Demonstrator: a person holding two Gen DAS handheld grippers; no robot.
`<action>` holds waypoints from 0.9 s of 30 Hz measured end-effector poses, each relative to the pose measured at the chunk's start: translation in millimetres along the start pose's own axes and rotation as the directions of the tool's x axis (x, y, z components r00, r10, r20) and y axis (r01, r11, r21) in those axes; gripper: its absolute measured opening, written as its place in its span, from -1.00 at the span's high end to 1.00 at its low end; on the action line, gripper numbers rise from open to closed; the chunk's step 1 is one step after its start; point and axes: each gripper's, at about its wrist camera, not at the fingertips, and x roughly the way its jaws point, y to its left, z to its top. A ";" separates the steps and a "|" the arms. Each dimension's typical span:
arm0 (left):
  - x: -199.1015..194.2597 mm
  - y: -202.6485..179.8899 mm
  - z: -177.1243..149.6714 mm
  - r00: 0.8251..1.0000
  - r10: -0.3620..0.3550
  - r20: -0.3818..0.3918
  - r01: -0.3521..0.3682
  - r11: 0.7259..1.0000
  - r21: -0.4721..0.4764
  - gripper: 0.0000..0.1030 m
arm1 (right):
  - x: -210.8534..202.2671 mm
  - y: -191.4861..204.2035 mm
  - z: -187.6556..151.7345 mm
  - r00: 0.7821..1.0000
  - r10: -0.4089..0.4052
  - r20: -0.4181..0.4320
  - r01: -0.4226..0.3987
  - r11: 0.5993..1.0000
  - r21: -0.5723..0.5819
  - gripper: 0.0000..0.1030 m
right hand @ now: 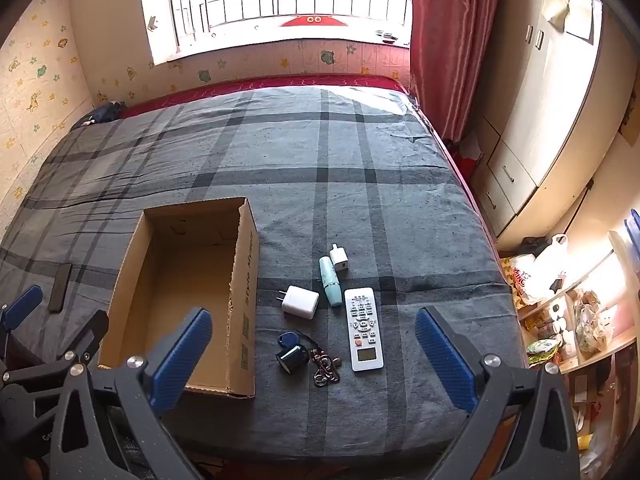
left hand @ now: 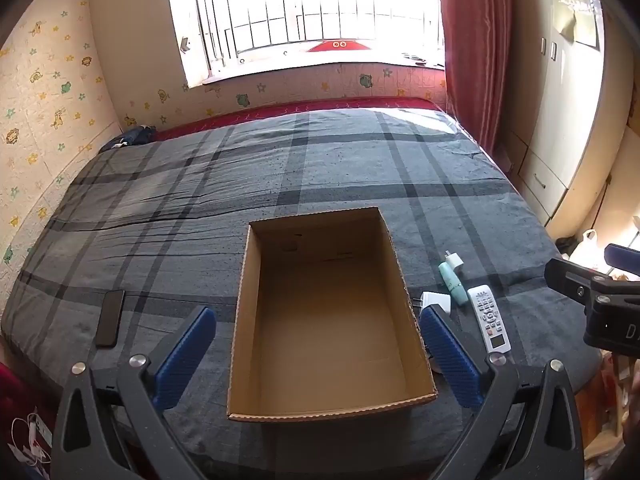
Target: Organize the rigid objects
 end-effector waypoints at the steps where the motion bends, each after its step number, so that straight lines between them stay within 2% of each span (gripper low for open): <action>1: 0.1 -0.1 0.0 1.000 -0.001 -0.001 0.001 1.000 -0.001 -1.00 | 0.6 -0.1 0.3 1.000 0.000 -0.001 0.000 1.000 0.001 -1.00; 27: 2.6 8.2 0.1 1.000 0.009 0.005 -0.009 1.000 -0.012 -1.00 | 2.3 3.5 1.0 1.000 0.017 -0.003 -0.017 1.000 0.007 -1.00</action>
